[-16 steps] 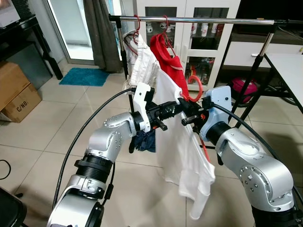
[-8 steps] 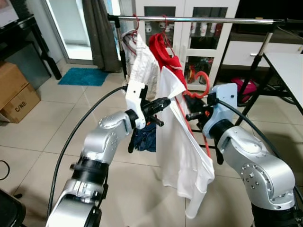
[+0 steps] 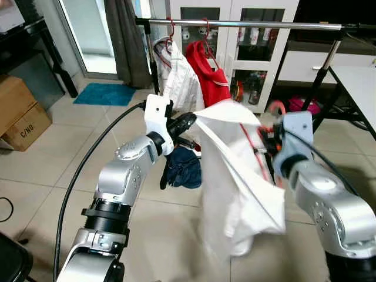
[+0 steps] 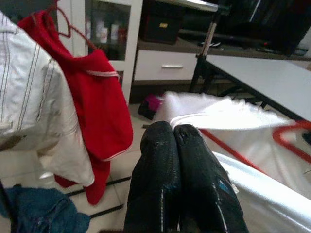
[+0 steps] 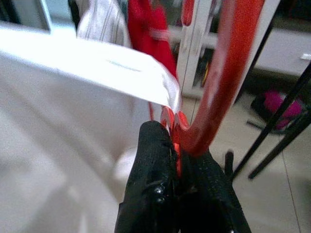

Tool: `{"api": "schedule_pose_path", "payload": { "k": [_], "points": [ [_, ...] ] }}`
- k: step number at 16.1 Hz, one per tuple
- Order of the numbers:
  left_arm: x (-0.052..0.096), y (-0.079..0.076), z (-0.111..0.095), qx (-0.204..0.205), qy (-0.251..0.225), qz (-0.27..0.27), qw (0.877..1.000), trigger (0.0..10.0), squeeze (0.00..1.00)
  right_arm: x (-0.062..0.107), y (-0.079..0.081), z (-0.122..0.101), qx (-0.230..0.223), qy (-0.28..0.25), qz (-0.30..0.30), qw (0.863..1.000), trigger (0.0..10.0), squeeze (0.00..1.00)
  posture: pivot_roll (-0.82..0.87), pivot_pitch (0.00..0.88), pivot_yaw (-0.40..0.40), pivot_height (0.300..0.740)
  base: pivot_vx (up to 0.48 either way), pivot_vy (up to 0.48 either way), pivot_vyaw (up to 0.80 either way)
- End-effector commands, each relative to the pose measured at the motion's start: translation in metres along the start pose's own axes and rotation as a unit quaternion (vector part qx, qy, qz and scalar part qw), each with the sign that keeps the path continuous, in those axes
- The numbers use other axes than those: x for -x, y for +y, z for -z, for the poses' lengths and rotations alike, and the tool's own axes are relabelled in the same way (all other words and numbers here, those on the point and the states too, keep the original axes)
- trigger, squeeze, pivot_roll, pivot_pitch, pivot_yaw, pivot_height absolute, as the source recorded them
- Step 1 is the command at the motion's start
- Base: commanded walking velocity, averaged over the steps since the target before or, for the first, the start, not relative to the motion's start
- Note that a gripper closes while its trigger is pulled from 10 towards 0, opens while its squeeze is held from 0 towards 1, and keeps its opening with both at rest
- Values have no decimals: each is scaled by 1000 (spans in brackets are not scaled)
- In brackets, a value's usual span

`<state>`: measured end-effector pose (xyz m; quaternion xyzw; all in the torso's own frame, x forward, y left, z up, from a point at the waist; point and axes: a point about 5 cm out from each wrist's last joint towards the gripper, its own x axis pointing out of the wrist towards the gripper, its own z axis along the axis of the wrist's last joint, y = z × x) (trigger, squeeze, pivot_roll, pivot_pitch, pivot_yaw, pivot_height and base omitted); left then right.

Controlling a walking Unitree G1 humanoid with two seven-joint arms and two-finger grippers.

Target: Hang hanger

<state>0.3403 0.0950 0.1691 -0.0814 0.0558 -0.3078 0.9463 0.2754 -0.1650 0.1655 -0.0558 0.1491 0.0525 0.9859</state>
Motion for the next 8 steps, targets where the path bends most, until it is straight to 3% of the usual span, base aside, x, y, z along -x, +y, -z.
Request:
{"api": "schedule_pose_path", "payload": {
  "k": [1,3,5,6,7,8],
  "points": [
    [2,4,1,0,6,-18,1000,0,0,3,4,7,6,25,-26,999,10000,0,-201,0,64,740,0,0,0],
    [-1,4,4,1,14,-27,1000,0,0,11,17,4,4,21,-102,995,10000,0,-209,0,69,740,0,0,0],
    [-3,2,7,-2,22,-27,999,0,0,12,18,-2,-12,6,-104,995,10000,0,-212,0,73,740,0,0,0],
    [-4,0,9,-5,32,-19,999,0,0,7,4,-6,-42,-12,-32,999,10000,0,-212,0,74,740,0,0,0],
    [-4,-1,9,-7,35,-18,999,0,0,6,-1,-7,-54,-19,-6,998,10000,0,-212,0,74,740,0,0,0],
    [-3,-2,13,-15,48,-15,999,0,0,3,-13,-10,-87,-35,58,994,10000,0,-210,0,74,740,0,0,0]
  ]
}}
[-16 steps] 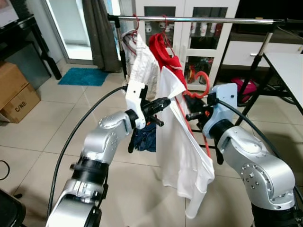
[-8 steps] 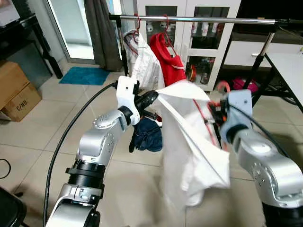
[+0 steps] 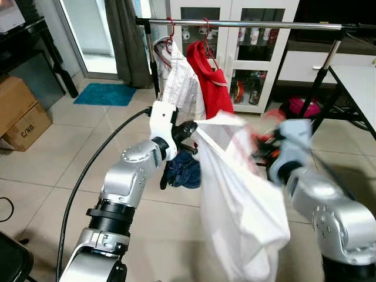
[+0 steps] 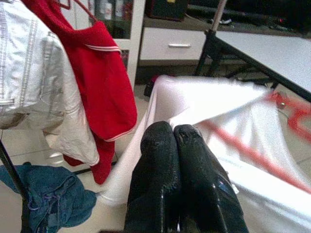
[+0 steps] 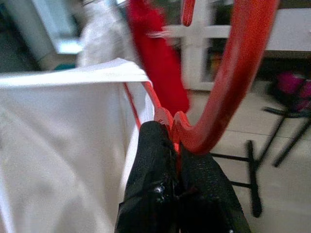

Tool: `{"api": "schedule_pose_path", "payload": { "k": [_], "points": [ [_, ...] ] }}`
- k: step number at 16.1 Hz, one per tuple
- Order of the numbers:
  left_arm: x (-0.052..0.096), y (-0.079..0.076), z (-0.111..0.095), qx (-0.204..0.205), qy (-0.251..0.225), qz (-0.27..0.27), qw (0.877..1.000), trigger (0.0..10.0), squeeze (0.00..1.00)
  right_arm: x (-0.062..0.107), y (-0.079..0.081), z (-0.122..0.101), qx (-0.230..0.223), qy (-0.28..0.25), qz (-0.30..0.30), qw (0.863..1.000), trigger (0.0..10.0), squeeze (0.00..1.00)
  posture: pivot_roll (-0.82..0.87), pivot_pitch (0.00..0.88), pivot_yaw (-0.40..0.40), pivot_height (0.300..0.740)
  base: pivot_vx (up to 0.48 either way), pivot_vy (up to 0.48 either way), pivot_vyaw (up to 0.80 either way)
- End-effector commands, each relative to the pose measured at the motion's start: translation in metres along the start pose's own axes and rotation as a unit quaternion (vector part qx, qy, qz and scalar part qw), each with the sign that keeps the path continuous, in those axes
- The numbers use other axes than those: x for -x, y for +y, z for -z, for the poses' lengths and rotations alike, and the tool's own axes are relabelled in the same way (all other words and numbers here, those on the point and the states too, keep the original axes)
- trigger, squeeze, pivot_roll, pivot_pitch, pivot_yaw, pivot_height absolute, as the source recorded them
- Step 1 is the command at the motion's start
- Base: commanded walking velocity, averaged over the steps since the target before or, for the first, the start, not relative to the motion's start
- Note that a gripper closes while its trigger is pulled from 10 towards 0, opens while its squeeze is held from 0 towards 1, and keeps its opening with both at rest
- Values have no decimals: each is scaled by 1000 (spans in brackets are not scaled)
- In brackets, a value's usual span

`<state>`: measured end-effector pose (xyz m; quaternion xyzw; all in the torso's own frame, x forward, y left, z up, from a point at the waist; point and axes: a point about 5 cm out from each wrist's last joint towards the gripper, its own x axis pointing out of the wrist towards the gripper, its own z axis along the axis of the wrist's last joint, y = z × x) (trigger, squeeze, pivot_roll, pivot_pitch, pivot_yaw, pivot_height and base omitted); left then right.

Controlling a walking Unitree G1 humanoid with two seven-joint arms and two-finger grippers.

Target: Hang hanger

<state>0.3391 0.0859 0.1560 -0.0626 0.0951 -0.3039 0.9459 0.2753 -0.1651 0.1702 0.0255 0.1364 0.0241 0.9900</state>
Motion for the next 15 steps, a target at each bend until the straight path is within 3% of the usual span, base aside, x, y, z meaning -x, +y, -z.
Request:
{"api": "schedule_pose_path", "payload": {
  "k": [1,2,7,10,15],
  "points": [
    [2,3,0,-13,10,-7,1000,0,0,1,-15,-9,-12,-29,60,998,10000,0,-210,0,74,740,0,0,0],
    [1,-1,4,-14,19,2,1000,0,0,0,-17,-10,-15,-36,80,996,10000,0,-209,0,73,740,0,0,0],
    [-1,-18,2,0,15,60,998,0,0,-3,2,-8,-28,-37,47,998,10000,0,-210,0,77,740,0,0,0],
    [-5,-32,-1,26,7,96,995,0,0,-5,23,-13,13,-48,-27,998,10000,0,-217,0,86,740,0,0,0],
    [-7,-31,0,-1,18,87,996,0,0,-3,31,-12,23,-51,-59,997,10000,0,-216,0,89,740,0,0,0]
  ]
}}
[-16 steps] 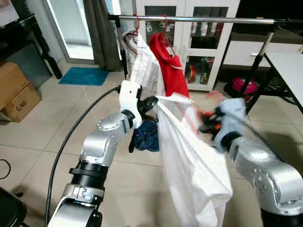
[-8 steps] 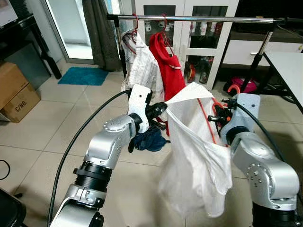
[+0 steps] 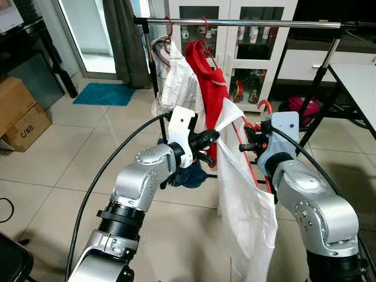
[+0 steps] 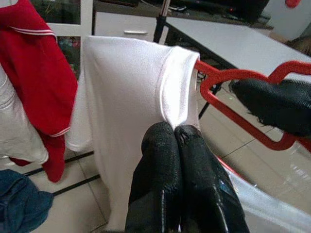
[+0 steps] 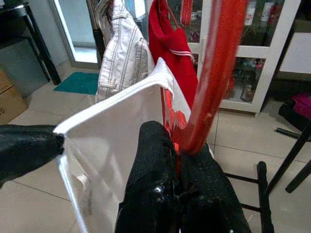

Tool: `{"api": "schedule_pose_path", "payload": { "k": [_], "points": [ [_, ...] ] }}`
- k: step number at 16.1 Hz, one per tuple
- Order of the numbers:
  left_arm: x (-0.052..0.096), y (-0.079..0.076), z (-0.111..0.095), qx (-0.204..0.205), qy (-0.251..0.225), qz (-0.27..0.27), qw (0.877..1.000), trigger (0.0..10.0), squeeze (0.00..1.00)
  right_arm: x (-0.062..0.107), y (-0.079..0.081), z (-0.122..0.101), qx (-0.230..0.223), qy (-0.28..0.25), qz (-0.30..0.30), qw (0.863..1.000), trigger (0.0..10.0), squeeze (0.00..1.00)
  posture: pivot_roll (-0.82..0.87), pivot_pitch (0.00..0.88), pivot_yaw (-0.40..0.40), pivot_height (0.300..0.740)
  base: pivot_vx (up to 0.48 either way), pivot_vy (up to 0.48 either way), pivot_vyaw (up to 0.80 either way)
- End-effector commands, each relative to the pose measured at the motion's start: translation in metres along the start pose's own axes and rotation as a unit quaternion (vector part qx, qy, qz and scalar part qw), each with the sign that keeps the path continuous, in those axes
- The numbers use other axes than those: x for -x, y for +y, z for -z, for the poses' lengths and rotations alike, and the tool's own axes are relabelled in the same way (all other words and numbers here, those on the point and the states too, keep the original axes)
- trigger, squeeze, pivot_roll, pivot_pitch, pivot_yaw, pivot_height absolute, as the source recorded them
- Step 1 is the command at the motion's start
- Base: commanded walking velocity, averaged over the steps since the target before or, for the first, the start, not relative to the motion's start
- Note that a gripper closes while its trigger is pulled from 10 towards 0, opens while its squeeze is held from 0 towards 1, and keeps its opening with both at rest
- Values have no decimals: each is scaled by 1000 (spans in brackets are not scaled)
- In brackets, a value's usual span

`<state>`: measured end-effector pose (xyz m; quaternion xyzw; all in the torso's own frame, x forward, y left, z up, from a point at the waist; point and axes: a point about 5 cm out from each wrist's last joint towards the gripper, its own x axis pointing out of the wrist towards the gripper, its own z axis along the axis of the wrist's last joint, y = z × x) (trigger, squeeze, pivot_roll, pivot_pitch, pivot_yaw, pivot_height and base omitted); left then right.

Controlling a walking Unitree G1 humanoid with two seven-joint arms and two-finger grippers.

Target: Hang hanger

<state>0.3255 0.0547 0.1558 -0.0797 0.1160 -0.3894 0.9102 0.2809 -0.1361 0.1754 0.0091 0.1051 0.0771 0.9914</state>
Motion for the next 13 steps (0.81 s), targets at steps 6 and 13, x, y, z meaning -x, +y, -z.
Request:
{"api": "schedule_pose_path", "payload": {
  "k": [6,13],
  "points": [
    [2,1,-8,-14,-7,-1,1000,0,0,0,0,-6,-1,-18,-19,1000,10000,0,-208,0,77,740,0,0,0],
    [3,-26,-16,7,-24,91,996,0,0,-3,13,-12,-43,-41,-60,996,10000,0,-203,0,59,740,0,0,0]
  ]
}}
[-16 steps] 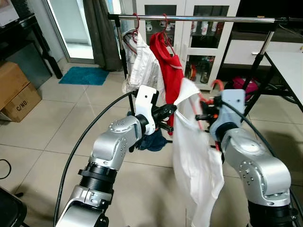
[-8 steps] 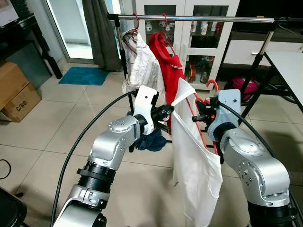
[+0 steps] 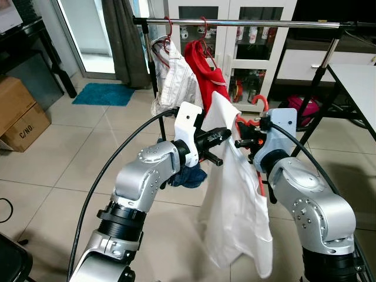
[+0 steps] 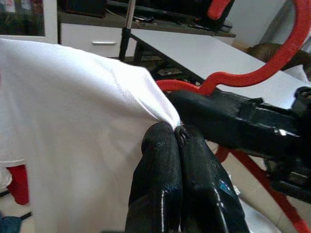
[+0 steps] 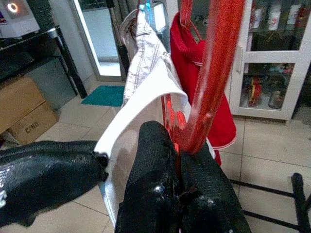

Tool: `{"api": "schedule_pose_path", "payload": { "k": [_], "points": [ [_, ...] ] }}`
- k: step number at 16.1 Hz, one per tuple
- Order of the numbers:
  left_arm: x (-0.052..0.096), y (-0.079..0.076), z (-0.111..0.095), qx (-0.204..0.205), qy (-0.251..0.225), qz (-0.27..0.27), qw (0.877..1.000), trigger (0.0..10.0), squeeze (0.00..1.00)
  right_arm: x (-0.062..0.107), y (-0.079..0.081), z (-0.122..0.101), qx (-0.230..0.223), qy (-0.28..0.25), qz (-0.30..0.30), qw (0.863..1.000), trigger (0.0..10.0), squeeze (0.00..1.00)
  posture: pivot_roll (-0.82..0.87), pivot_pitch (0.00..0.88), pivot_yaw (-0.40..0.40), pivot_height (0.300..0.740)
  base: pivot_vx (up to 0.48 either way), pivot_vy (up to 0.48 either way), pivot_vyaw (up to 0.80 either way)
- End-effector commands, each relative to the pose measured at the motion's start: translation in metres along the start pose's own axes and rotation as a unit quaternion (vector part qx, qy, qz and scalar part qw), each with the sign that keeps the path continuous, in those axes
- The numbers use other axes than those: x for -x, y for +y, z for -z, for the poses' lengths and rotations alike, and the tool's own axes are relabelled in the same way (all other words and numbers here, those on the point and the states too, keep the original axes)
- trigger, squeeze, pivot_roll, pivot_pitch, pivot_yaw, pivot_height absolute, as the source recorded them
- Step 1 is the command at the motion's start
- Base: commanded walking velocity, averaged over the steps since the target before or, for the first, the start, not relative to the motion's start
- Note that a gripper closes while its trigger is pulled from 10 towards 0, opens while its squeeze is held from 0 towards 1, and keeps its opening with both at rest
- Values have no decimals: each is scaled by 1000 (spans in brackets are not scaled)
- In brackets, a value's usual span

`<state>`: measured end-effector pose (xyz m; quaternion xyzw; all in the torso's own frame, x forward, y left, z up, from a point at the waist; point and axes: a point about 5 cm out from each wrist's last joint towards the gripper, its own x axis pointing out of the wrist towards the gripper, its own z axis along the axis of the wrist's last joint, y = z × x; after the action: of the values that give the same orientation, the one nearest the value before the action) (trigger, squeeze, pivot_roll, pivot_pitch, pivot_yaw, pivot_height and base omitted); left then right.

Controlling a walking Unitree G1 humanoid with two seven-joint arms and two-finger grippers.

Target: Hang hanger

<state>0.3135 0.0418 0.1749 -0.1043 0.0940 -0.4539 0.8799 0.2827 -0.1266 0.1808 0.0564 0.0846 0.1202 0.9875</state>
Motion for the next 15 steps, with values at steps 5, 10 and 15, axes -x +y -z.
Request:
{"api": "schedule_pose_path", "payload": {
  "k": [5,10,15],
  "points": [
    [4,-1,6,-32,39,-14,999,10000,0,-3,3,-6,3,-18,-27,999,10000,0,-199,0,53,740,0,0,0],
    [21,12,-5,-82,37,-6,996,10000,1000,-2,5,-6,-4,-24,-37,999,10000,0,-199,0,57,740,0,0,0],
    [66,51,-33,-150,29,-52,987,10000,1000,4,-3,-1,33,8,-102,994,10000,0,-196,0,61,740,0,0,0]
  ]
}}
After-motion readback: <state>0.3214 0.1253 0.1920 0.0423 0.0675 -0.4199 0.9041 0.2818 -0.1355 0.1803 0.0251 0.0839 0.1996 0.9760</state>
